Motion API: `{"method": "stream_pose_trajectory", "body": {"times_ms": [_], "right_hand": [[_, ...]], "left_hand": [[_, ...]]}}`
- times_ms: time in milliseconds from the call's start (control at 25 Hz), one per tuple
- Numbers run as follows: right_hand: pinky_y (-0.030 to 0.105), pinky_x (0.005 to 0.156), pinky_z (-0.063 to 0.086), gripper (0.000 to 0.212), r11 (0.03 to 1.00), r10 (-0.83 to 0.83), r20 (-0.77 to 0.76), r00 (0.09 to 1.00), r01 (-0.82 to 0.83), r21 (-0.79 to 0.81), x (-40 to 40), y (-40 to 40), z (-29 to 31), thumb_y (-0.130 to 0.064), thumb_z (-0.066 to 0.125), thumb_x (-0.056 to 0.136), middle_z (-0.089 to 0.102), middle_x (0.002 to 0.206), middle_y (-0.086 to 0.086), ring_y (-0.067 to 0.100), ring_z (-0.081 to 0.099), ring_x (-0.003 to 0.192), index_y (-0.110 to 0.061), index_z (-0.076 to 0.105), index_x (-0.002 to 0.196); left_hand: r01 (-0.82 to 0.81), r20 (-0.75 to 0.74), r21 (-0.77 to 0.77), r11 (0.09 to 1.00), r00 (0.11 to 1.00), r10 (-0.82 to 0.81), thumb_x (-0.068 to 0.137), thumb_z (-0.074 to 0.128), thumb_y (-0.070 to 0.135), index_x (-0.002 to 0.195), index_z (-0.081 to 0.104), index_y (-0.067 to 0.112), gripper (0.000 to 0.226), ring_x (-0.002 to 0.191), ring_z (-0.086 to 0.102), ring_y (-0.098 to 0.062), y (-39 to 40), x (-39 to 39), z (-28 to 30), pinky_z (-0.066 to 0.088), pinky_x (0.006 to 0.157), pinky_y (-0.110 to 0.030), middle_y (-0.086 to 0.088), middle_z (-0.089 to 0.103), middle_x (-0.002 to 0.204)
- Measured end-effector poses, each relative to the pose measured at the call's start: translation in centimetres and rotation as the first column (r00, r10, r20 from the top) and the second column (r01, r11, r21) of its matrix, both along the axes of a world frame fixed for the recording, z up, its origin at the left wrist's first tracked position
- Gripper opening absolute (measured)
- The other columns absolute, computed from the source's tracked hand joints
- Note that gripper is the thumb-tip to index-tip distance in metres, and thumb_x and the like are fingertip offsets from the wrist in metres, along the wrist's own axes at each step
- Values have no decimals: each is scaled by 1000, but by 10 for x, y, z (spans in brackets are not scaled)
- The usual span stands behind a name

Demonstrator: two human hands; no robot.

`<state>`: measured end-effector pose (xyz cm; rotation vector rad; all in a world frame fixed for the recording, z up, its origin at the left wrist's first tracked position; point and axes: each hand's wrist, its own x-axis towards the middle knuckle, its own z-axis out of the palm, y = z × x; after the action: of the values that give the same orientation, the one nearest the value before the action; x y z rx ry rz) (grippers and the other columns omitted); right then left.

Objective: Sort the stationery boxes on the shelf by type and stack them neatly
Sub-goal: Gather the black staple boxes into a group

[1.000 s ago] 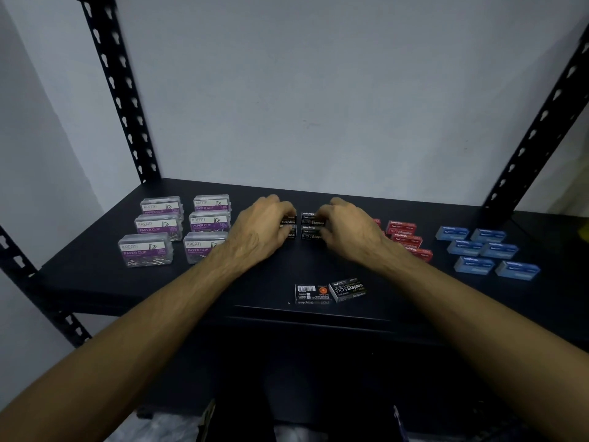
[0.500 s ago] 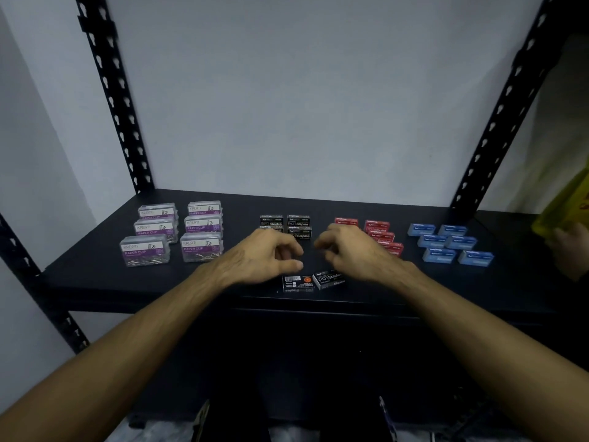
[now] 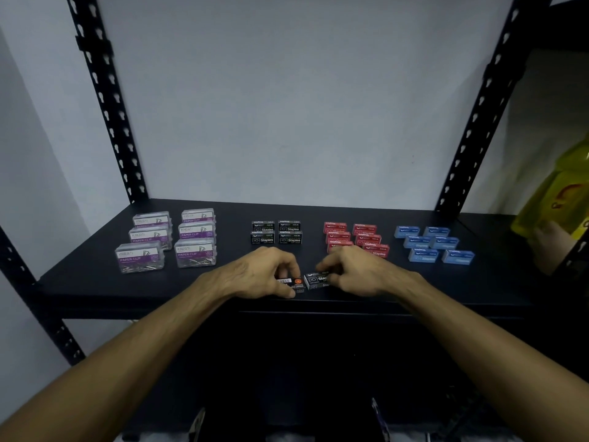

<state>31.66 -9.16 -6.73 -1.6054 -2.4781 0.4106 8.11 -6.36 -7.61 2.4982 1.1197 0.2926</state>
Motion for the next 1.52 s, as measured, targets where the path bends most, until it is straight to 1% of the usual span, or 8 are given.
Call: {"method": "stream_pose_trajectory", "body": {"times_ms": [320,480,800,960,1080,1160,1320,1520], "right_hand": [[8,69,34,35,1000,-27,-5,1000,27,-3,4,2,-6,-27,60,92,52,99,-20,-5,54,85,-20,65,126],[16,79,38,41,999,-41,-1,999,41,-14,4,1,-6,-29,59,93,55,116,-8,5,55,97,-17,60,133],[14,64,35,20,998,-38,-44,998,40,45,3,-4,-5,-30,65,91,52,97,-13,2,53,84,-21,68,109],[16,64,39,17,993,-47,-73,996,54,102,0,-6,-4,-23,68,86,57,95,-12,4,55,83,-23,62,102],[16,60,40,17,994,-53,-94,994,62,89,-1,-7,-4,-18,70,83,61,86,-13,2,57,76,-26,59,94],[19,59,41,16,994,-48,-94,994,56,89,-1,-8,-5,-18,70,83,62,84,-11,3,58,73,-27,59,91],[21,60,43,13,995,-38,-80,996,45,92,-2,-8,-5,-22,70,84,63,85,-10,3,59,74,-27,61,92],[22,58,43,5,996,-26,-60,998,31,79,-5,-5,-2,-24,68,87,64,81,-10,4,59,71,-25,63,88]], "left_hand": [[3,-2,-30,1000,1000,-3,95,61,36,110,72,26,21,82,57,11,7,-4,8,39,67,-6,21,62,90],[4,-5,-68,998,1000,-5,100,53,30,119,69,20,27,93,59,4,12,-3,9,40,80,-13,17,65,104],[-16,-31,-81,997,999,14,100,53,29,125,66,22,29,104,58,-3,16,-7,12,42,90,-22,8,66,123],[11,-68,-139,990,998,-21,96,60,20,131,62,25,35,96,58,1,17,-12,18,46,92,-22,12,66,113],[11,-100,-137,991,995,-25,91,66,14,135,57,29,48,72,54,0,18,-17,19,40,66,-9,4,61,86],[7,-96,-143,990,995,-21,89,66,10,136,56,29,52,65,53,0,18,-19,19,38,59,-8,5,58,78],[-3,-31,-164,987,1000,-2,86,72,16,132,60,29,49,64,55,5,19,-18,17,39,61,-7,16,62,75],[-35,11,-64,997,999,36,85,75,34,117,69,28,33,88,58,5,17,-2,6,43,78,-15,18,65,99]]}}
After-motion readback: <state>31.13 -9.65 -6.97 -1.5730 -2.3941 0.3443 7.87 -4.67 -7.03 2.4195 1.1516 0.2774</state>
